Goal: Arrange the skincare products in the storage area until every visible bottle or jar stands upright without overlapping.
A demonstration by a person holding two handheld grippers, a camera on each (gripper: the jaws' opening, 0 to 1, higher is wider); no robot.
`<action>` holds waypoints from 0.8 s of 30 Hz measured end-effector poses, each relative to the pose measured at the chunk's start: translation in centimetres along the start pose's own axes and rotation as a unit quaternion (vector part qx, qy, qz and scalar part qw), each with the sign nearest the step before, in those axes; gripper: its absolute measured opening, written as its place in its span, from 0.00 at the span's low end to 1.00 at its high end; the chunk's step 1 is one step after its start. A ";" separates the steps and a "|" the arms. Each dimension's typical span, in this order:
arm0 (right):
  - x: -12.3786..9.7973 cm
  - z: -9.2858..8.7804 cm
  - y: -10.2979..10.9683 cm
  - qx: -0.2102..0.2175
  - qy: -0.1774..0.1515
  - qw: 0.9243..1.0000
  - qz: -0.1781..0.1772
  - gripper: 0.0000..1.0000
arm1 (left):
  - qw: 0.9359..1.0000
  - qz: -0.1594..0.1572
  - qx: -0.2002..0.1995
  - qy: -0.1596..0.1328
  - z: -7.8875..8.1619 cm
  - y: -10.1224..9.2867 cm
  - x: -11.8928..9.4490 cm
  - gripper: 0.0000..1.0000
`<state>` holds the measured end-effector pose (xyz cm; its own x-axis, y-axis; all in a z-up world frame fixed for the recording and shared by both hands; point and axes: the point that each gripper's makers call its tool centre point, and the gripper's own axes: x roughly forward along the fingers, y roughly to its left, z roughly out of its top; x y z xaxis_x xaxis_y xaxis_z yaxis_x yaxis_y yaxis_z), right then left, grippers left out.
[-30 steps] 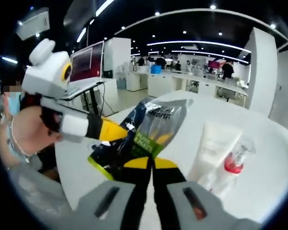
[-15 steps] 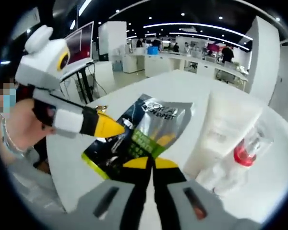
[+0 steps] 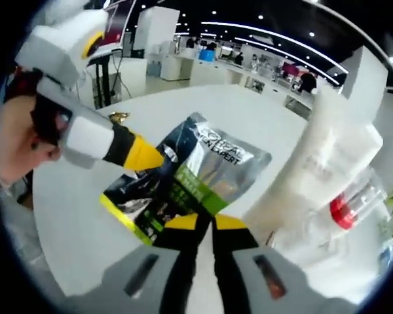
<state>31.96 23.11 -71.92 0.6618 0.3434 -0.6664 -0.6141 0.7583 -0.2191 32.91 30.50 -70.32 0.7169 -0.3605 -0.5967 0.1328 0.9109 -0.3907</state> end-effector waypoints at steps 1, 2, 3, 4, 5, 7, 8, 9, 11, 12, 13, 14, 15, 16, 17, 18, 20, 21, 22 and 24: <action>0.1 -0.1 0.0 -0.001 0.001 1.000 -0.001 0.08 | 1.000 -0.001 -0.006 -0.002 -0.1 0.1 0.2 0.02; 0.3 -0.3 -0.1 -0.005 0.004 1.000 -0.001 0.08 | 1.000 -0.002 -0.010 -0.003 -0.2 0.2 0.4 0.02; 0.3 -0.3 -0.2 -0.008 0.005 1.000 -0.003 0.08 | 1.000 -0.002 -0.012 -0.004 -0.2 0.3 0.4 0.01; 0.4 -0.4 -0.5 -0.019 0.005 1.000 -0.011 0.08 | 1.000 -0.002 -0.017 -0.006 -0.3 0.5 0.8 0.01; 0.4 -0.3 -1.0 -0.038 0.002 0.999 -0.022 0.08 | 1.000 0.002 -0.021 -0.004 -0.3 0.8 1.1 0.01; 0.3 -0.2 -1.6 -0.076 -0.006 0.996 -0.040 0.08 | 1.000 0.006 -0.022 -0.001 -0.3 1.2 1.6 0.01; 0.2 -0.2 -1.2 -0.067 -0.010 0.997 -0.032 0.08 | 1.000 0.003 -0.027 0.005 -0.5 1.1 1.8 0.01; 0.1 -0.2 -0.9 -0.061 -0.012 0.998 -0.024 0.08 | 1.000 0.001 -0.027 0.013 -0.7 1.1 1.9 0.01; 0.0 -0.2 -0.1 -0.046 -0.019 0.999 -0.005 0.08 | 1.000 -0.002 -0.007 -0.002 -0.3 0.8 2.0 0.01; -0.2 -0.3 0.5 -0.040 -0.024 0.999 0.007 0.08 | 1.000 -0.002 0.004 -0.001 -0.3 0.7 2.0 0.01; -0.3 -0.5 0.9 -0.035 -0.027 0.999 0.015 0.07 | 1.000 -0.001 -0.003 0.003 -0.4 0.6 2.1 0.01; -0.4 -0.7 1.2 -0.031 -0.028 0.999 0.020 0.06 | 1.000 0.003 -0.011 0.004 -0.5 0.7 2.0 0.01; -0.5 -0.9 1.5 -0.026 -0.029 0.999 0.024 0.06 | 1.000 0.009 -0.030 -0.004 -0.4 0.9 2.0 0.01; -0.6 -1.1 1.9 -0.018 -0.031 0.999 0.031 0.06 | 0.999 0.010 -0.036 -0.007 -0.4 0.9 1.9 0.01; -0.8 -1.5 2.4 -0.005 -0.032 0.999 0.041 0.06 | 0.999 0.014 -0.051 -0.012 -0.5 1.0 1.9 0.01; -0.8 -1.7 2.9 0.004 -0.033 0.998 0.050 0.06 | 0.998 0.017 -0.055 -0.014 -0.6 1.2 1.9 0.01; -0.9 -2.5 3.6 0.011 -0.027 0.998 0.065 0.06 | 0.997 0.029 -0.068 -0.020 -0.9 1.5 1.8 0.01; -0.8 -2.9 3.9 0.007 -0.023 0.998 0.066 0.06 | 0.996 0.034 -0.075 -0.025 -1.1 1.7 1.7 0.01; -0.7 -3.2 4.0 0.004 -0.020 0.998 0.067 0.06 | 0.996 0.034 -0.077 -0.026 -1.2 1.7 1.8 0.01; -0.4 -3.8 4.0 -0.014 -0.005 0.998 0.063 0.06 | 0.996 0.036 -0.080 -0.024 -1.5 1.8 2.0 0.01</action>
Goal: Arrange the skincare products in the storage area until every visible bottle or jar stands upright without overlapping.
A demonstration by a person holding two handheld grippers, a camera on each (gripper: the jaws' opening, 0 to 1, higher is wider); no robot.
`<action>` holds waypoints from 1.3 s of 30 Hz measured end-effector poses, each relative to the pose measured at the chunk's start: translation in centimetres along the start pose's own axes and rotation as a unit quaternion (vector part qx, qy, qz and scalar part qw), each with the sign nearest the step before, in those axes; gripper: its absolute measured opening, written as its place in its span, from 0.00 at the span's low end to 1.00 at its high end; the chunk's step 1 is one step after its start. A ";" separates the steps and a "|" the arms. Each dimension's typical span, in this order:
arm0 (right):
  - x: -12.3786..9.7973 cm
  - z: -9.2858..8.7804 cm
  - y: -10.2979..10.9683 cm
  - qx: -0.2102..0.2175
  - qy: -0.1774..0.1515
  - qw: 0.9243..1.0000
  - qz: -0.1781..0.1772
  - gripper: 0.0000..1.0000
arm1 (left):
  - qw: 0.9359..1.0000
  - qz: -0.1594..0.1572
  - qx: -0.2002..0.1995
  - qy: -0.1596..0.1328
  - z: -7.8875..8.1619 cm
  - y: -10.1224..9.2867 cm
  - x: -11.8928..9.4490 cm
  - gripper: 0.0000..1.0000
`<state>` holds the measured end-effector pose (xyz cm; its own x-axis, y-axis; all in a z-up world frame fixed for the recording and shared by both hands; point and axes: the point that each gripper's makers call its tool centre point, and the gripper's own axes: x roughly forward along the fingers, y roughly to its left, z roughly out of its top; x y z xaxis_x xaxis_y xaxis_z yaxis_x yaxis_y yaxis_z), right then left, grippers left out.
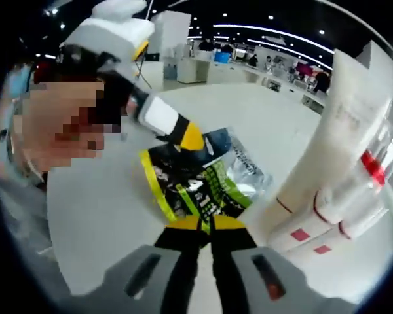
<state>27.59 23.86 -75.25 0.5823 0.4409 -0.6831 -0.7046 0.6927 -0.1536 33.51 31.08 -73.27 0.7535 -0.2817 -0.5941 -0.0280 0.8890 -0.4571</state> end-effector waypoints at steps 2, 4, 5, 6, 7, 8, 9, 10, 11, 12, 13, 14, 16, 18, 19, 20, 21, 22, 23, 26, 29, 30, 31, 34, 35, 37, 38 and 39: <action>0.3 -1.1 0.0 -0.014 0.032 0.999 0.004 0.06 | 1.000 0.006 -0.008 -0.009 0.0 0.1 0.0 0.01; 0.4 -2.0 -0.6 -0.030 0.058 0.998 -0.011 0.05 | 1.000 0.004 -0.011 -0.021 -0.1 -0.2 0.0 0.01; 0.7 -1.3 -0.7 -0.040 0.035 0.998 -0.013 0.04 | 1.000 0.001 -0.006 -0.022 -0.3 -0.7 0.2 0.01; 0.7 -1.2 -0.9 -0.046 0.035 0.998 -0.016 0.03 | 1.000 -0.001 0.004 -0.022 -0.4 -0.9 0.3 0.01; 0.4 -1.2 -1.1 -0.050 0.035 0.998 -0.020 0.03 | 1.000 0.000 0.010 -0.019 -0.5 -1.0 0.4 0.01; 0.3 -1.2 -1.2 -0.051 0.034 0.998 -0.022 0.03 | 1.000 -0.001 0.014 -0.022 -0.5 -1.1 0.5 0.01; 0.4 -1.2 -1.4 -0.053 0.031 0.998 -0.023 0.03 | 1.000 -0.003 0.015 -0.026 -0.4 -1.1 0.4 0.01; 0.4 -1.2 -1.4 -0.055 0.030 0.998 -0.023 0.03 | 0.999 -0.004 0.015 -0.028 -0.3 -1.1 0.5 0.01; 0.4 -1.1 -1.6 -0.053 0.027 0.998 -0.022 0.03 | 0.999 -0.004 0.014 -0.029 -0.3 -1.1 0.6 0.01; 0.4 -1.1 -1.6 -0.051 0.026 0.998 -0.021 0.03 | 0.999 -0.003 0.017 -0.028 -0.3 -1.0 0.7 0.01; 0.5 -1.1 -1.7 -0.050 0.024 0.998 -0.020 0.03 | 0.999 -0.001 0.020 -0.025 -0.4 -0.8 0.7 0.01; 0.5 -1.0 -1.7 -0.048 0.022 0.998 -0.019 0.03 | 0.999 0.000 0.021 -0.024 -0.5 -0.7 0.7 0.01; 0.6 -1.0 -1.8 -0.045 0.022 0.999 -0.020 0.02 | 1.000 0.003 0.022 -0.021 -0.9 -0.2 0.7 0.01; 0.6 -1.0 -1.9 -0.047 0.020 0.999 -0.018 0.02 | 1.000 0.005 0.022 -0.020 -1.2 0.3 0.9 0.01; 0.7 -1.0 -1.9 -0.049 0.020 0.998 -0.017 0.02 | 1.000 0.010 0.023 -0.013 -1.5 0.6 0.9 0.02; 0.7 -1.0 -2.0 -0.047 0.020 0.999 -0.018 0.02 | 1.000 0.010 0.024 -0.011 -1.7 0.8 1.0 0.02; 0.8 -1.0 -2.1 -0.040 0.019 0.999 -0.016 0.02 | 1.000 0.009 0.026 -0.010 -1.8 0.9 1.1 0.03; 0.7 -1.0 -2.1 -0.020 0.018 1.000 -0.011 0.02 | 1.000 0.010 0.027 -0.008 -1.9 1.1 1.2 0.05; 0.8 -1.1 -2.1 -0.009 0.018 1.000 -0.007 0.02 | 1.000 0.010 0.026 -0.004 -1.9 1.3 1.2 0.07; 0.8 -1.1 -2.2 -0.005 0.017 1.000 -0.003 0.02 | 0.999 0.015 0.036 0.011 -2.0 1.5 1.1 0.12; 0.8 -1.1 -2.0 -0.027 0.017 0.999 -0.005 0.02 | 0.996 0.040 0.081 0.010 -1.6 2.1 0.7 0.15; 0.8 -1.1 -1.9 -0.030 0.017 0.999 -0.007 0.02 | 0.994 0.047 0.096 0.006 -1.4 2.2 0.6 0.15; 0.8 -1.1 -2.0 -0.028 0.018 0.999 -0.010 0.02 | 0.992 0.050 0.112 0.001 -1.2 2.1 0.5 0.14; 0.8 -1.2 -2.1 -0.021 0.016 1.000 -0.015 0.02 | 0.979 0.082 0.185 -0.017 -0.2 2.2 -0.4 0.14; 0.8 -1.2 -2.1 -0.021 0.014 1.000 -0.016 0.02 | 0.972 0.090 0.216 -0.025 0.2 2.1 -0.7 0.14; 0.8 -1.3 -2.1 -0.027 0.009 0.999 -0.019 0.02 | 0.965 0.080 0.248 -0.021 0.2 1.1 -1.0 0.13; 0.8 -1.3 -2.1 -0.028 0.007 0.999 -0.020 0.02 | 0.965 0.075 0.250 -0.018 0.1 0.9 -1.0 0.13; 0.8 -1.3 -2.1 -0.027 0.005 0.999 -0.022 0.02 | 0.966 0.056 0.252 -0.011 -0.4 -0.1 -1.0 0.12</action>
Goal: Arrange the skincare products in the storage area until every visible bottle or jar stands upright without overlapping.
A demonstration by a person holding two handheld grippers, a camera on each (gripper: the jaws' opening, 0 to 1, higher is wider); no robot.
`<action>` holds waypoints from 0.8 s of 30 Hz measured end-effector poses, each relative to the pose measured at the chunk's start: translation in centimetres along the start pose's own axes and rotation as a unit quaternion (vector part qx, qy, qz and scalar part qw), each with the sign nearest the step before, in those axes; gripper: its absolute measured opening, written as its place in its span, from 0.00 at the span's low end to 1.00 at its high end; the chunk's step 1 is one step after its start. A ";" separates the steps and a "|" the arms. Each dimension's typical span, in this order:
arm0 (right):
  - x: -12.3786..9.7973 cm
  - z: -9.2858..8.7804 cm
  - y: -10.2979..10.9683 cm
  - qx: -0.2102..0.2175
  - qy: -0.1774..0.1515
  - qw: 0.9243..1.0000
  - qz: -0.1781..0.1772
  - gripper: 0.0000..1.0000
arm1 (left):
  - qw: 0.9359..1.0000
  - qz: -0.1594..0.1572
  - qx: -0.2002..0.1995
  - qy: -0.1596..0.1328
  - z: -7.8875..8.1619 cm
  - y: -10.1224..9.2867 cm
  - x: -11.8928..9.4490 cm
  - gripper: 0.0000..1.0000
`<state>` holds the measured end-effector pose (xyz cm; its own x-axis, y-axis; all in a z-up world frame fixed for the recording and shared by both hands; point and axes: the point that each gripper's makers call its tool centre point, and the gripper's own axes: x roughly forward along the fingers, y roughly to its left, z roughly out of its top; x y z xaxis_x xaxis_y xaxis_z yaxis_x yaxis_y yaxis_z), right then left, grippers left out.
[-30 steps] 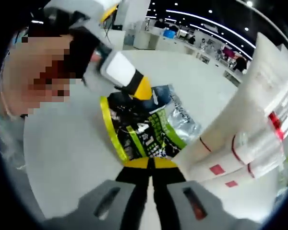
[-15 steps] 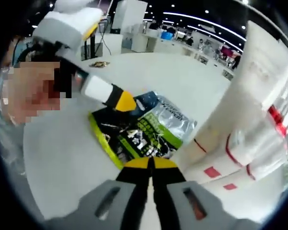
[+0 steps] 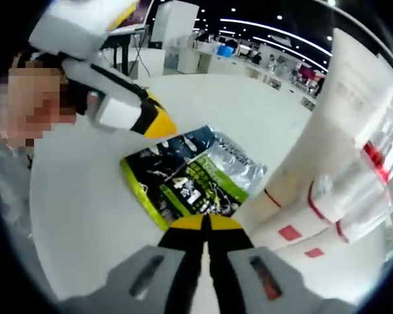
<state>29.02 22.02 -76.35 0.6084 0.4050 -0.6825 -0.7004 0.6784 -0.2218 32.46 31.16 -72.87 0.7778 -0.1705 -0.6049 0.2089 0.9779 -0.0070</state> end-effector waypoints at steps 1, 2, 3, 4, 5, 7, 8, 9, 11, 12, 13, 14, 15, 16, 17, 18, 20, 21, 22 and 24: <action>0.0 0.0 0.0 0.003 -0.001 1.000 -0.002 0.02 | 1.000 -0.024 -0.003 0.005 -0.1 -1.1 0.0 0.10; 0.0 0.1 -0.1 0.007 -0.001 1.000 -0.004 0.02 | 0.999 -0.044 -0.006 0.020 -0.6 -2.0 0.0 0.06; 0.0 0.1 -0.1 0.008 0.000 1.000 -0.004 0.02 | 0.998 -0.058 -0.007 0.033 -1.1 -2.5 0.1 0.03; 0.0 0.1 -0.1 0.008 0.000 1.000 -0.005 0.02 | 0.995 -0.074 -0.010 0.059 -2.1 -3.1 0.4 0.02; 0.0 0.1 -0.1 0.008 0.000 1.000 -0.004 0.02 | 0.994 -0.075 -0.016 0.076 -2.8 -3.1 0.5 0.02; 0.1 0.0 -0.1 0.001 0.003 1.000 -0.002 0.02 | 0.993 -0.068 -0.006 0.091 -3.8 -2.6 0.9 0.02; 0.0 0.0 -0.1 -0.003 0.004 1.000 -0.001 0.02 | 0.994 -0.068 -0.006 0.085 -3.8 -2.5 1.0 0.02; 0.0 0.0 -0.1 -0.005 0.004 1.000 -0.001 0.02 | 0.995 -0.072 -0.001 0.068 -3.4 -2.5 0.9 0.02; 0.1 0.0 0.0 -0.018 0.005 1.000 -0.004 0.02 | 0.995 -0.068 0.019 0.074 -3.6 -2.3 0.8 0.01; 0.1 0.0 0.0 -0.032 0.005 0.999 -0.007 0.02 | 0.995 -0.068 0.027 0.072 -3.7 -2.3 0.8 0.01; 0.1 0.1 0.0 -0.045 0.007 0.999 -0.010 0.02 | 0.995 -0.068 0.029 0.066 -3.8 -2.2 0.8 0.01; 0.1 0.1 0.0 -0.056 0.009 0.998 -0.013 0.02 | 0.995 -0.068 0.026 0.061 -3.8 -2.1 0.8 0.01; 0.1 0.1 0.1 -0.066 0.011 0.998 -0.015 0.02 | 0.996 -0.068 0.020 0.057 -3.8 -1.9 0.7 0.01; 0.1 0.1 0.2 -0.073 0.013 0.997 -0.016 0.02 | 0.996 -0.065 -0.003 0.053 -3.9 -1.6 0.7 0.01; 0.1 0.1 0.2 -0.083 0.016 0.996 -0.018 0.02 | 0.996 -0.065 -0.032 0.055 -4.0 -1.4 0.5 0.01; 0.1 0.1 0.2 -0.092 0.017 0.995 -0.019 0.02 | 0.995 -0.061 -0.038 0.067 -4.1 -1.1 0.3 0.01; 0.1 0.1 0.3 -0.094 0.021 0.995 -0.022 0.02 | 0.991 -0.050 -0.044 0.114 -4.4 -0.2 -0.6 0.01; 0.1 0.1 0.2 -0.093 0.022 0.995 -0.022 0.02 | 0.991 -0.043 -0.049 0.121 -4.1 0.2 -1.0 0.02; 0.1 0.1 0.1 -0.088 0.024 0.996 -0.023 0.02 | 0.992 -0.047 -0.053 0.100 -2.9 0.5 -1.6 0.02; 0.1 0.1 0.1 -0.084 0.025 0.996 -0.024 0.02 | 0.996 -0.056 -0.071 0.028 0.3 0.7 -2.8 0.02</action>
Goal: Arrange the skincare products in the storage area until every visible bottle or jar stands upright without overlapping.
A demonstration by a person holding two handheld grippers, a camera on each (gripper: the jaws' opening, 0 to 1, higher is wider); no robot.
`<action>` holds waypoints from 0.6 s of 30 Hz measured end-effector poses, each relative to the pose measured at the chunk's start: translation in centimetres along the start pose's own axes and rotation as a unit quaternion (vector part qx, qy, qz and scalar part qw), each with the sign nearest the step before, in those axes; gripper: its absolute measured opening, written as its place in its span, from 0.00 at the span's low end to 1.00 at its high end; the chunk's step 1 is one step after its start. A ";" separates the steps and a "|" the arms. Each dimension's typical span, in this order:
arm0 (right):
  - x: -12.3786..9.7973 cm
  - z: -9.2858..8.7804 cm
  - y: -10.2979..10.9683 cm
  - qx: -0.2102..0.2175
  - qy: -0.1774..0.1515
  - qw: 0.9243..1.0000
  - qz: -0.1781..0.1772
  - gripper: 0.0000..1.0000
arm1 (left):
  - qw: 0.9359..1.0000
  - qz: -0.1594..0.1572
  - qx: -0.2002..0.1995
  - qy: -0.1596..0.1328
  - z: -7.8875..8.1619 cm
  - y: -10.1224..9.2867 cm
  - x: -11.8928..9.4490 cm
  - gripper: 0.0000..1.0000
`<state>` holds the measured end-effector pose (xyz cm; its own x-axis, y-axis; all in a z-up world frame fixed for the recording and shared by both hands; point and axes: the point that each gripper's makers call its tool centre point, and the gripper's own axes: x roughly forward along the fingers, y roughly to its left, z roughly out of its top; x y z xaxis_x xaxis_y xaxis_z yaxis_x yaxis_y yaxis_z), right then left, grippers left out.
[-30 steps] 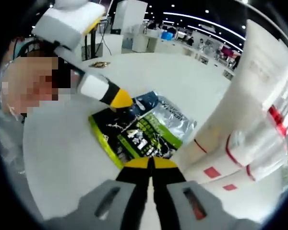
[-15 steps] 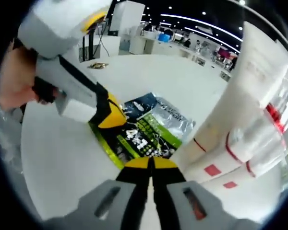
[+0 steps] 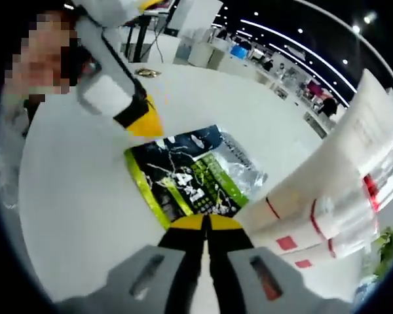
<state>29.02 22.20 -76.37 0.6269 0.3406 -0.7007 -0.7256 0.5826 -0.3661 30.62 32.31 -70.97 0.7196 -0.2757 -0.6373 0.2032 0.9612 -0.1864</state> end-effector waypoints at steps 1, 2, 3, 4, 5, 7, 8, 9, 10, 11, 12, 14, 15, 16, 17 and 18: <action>0.0 0.0 0.0 -0.001 0.000 1.000 -0.001 0.02 | 1.000 -0.002 0.003 -0.009 0.6 0.0 -0.7 0.03; 0.0 0.1 0.0 -0.008 -0.002 1.000 -0.001 0.02 | 1.000 -0.003 0.007 -0.017 1.2 -0.1 -1.3 0.05; 0.0 0.0 0.1 -0.009 -0.002 1.000 -0.002 0.02 | 1.000 -0.006 0.011 -0.027 1.8 -0.1 -1.9 0.06; 0.0 0.0 0.1 -0.014 -0.001 1.000 -0.002 0.02 | 0.999 -0.007 0.021 -0.037 2.4 -0.1 -2.7 0.07; 0.0 0.1 0.1 -0.015 0.000 1.000 -0.002 0.02 | 0.999 -0.006 0.025 -0.039 2.5 -0.1 -3.0 0.08; 0.0 0.1 0.1 -0.026 0.009 1.000 0.005 0.03 | 0.997 -0.003 0.047 -0.061 3.5 0.3 -4.6 0.08; -0.2 0.0 0.0 -0.013 0.020 1.000 0.008 0.03 | 0.997 0.000 0.050 -0.065 3.6 0.6 -5.2 0.08; -0.5 -0.1 -0.3 0.006 0.024 1.000 0.005 0.05 | 0.996 0.001 0.052 -0.070 3.8 0.9 -6.0 0.08; -0.7 0.1 -0.6 0.024 0.022 0.999 -0.002 0.05 | 0.996 0.003 0.053 -0.075 3.9 1.2 -6.6 0.08; -1.2 0.6 -1.2 0.046 0.002 0.999 -0.009 0.05 | 0.995 0.005 0.053 -0.084 4.1 1.7 -7.5 0.08; -1.6 1.0 -1.6 0.059 -0.010 0.998 -0.010 0.06 | 0.995 0.007 0.052 -0.089 4.2 2.1 -8.1 0.09; -2.8 2.1 -2.2 0.078 -0.040 0.996 -0.007 0.07 | 0.994 0.015 0.050 -0.099 4.1 3.3 -9.4 0.09; -3.4 2.5 -2.5 0.082 -0.053 0.995 -0.006 0.08 | 0.993 0.018 0.049 -0.102 4.0 3.7 -10.0 0.09; -4.3 3.1 -2.8 0.081 -0.070 0.994 -0.006 0.08 | 0.993 0.025 0.045 -0.105 3.7 4.5 -10.7 0.09; -4.9 3.4 -3.0 0.078 -0.079 0.994 -0.004 0.09 | 0.993 0.032 0.041 -0.104 3.5 5.0 -11.2 0.09; -5.7 4.0 -3.1 0.087 -0.096 0.992 -0.001 0.10 | 0.993 0.041 0.033 -0.104 3.2 5.6 -11.7 0.09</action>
<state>28.86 21.41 -68.79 0.6824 0.4640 -0.5649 -0.6751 0.6964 -0.2434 25.42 40.94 -62.17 0.8558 -0.1968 -0.4784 0.1769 0.9804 -0.0869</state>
